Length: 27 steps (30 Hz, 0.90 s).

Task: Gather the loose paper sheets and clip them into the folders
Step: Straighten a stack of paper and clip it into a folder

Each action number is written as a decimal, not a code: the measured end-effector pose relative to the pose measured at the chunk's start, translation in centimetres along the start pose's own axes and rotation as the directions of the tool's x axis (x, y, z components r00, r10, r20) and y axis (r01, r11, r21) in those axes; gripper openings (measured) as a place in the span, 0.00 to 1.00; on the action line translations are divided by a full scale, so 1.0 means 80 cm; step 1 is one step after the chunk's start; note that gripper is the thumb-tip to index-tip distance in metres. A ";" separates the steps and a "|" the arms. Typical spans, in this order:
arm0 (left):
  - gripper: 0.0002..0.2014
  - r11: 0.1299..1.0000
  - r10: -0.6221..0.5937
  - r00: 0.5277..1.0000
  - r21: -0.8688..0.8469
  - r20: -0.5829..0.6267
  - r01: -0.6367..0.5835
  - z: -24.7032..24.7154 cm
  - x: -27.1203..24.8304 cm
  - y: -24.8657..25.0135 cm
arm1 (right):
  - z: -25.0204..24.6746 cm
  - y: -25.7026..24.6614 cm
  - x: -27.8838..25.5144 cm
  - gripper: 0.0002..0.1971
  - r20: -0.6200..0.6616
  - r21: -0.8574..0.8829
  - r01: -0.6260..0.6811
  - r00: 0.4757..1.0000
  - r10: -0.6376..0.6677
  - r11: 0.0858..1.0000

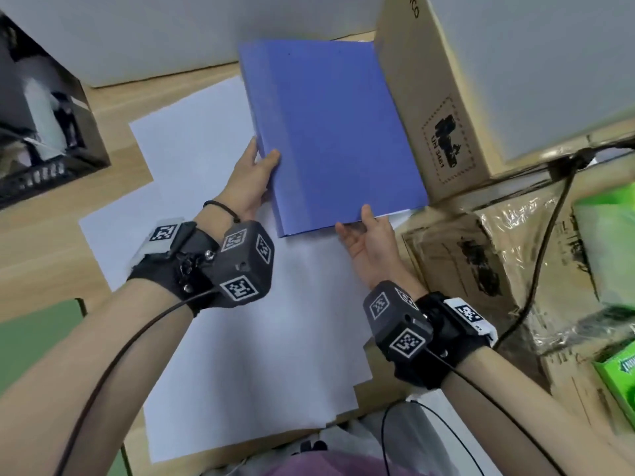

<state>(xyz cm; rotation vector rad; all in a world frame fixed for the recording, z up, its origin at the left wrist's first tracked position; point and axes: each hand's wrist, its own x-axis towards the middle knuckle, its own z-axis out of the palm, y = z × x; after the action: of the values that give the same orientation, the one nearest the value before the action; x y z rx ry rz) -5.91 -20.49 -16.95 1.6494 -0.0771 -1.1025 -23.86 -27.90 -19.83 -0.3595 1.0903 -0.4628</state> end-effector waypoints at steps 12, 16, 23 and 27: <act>0.21 0.959 0.001 1.000 0.284 -0.015 0.003 -0.081 -0.036 -0.057 | -0.019 0.020 0.004 0.11 -0.080 0.006 0.081 0.994 -0.080 0.997; 0.23 0.866 0.161 0.981 0.492 -0.106 -0.089 -0.132 -0.069 -0.078 | -0.017 0.022 -0.015 0.11 -0.137 0.035 0.080 0.988 -0.075 0.996; 0.30 0.627 -0.010 1.000 0.779 0.013 -0.004 -0.213 -0.127 -0.133 | -0.040 0.054 -0.080 0.16 0.006 -0.806 0.091 0.989 -0.146 0.585; 0.32 0.624 -0.083 0.993 0.781 0.090 -0.019 -0.231 -0.168 -0.159 | -0.055 0.114 -0.125 0.33 0.165 -0.961 0.157 0.986 0.015 0.230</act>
<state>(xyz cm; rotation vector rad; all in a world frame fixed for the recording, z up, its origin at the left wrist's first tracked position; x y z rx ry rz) -6.78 5.56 -19.33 2.3618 -0.7076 -1.2846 -30.04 -15.12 -18.64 -1.5902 1.1070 0.2871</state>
